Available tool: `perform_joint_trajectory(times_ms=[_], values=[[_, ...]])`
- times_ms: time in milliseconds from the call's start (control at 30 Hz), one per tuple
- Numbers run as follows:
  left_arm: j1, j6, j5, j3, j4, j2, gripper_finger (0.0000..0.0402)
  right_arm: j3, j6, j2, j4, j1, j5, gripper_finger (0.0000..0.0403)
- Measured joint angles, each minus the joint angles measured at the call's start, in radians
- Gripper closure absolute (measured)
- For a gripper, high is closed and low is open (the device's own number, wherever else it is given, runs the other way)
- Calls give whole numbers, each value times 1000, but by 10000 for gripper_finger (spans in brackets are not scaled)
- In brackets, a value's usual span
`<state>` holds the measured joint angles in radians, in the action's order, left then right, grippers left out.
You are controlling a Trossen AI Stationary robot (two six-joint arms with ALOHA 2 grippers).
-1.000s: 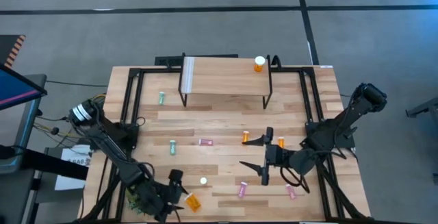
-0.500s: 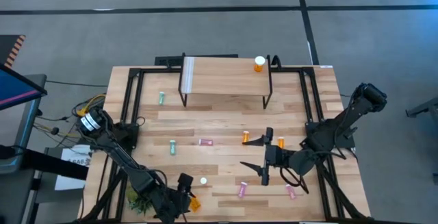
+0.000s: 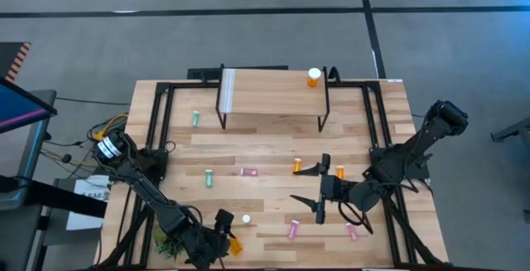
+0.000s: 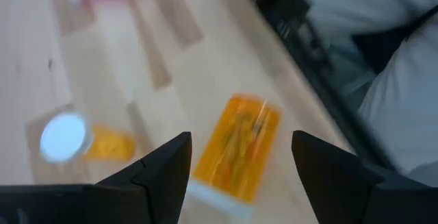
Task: Pick and place medicine bottles onto shelf by color
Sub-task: Put the large orange pill bottle on the shelf aligned with the other large orange pill bottle
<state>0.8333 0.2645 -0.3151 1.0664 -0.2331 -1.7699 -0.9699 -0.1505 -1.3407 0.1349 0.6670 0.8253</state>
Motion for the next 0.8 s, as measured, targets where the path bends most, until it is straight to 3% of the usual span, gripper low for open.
perform_joint_trajectory(times_ms=[400, 800], values=[[-5, 59, -36, -40, -67, 0, 161, 0, 0, 0, -1, 0, 0, 83], [-50, 9, 86, -41, -64, 0, 162, 0, -1, 0, -4, -2, -12, 83]])
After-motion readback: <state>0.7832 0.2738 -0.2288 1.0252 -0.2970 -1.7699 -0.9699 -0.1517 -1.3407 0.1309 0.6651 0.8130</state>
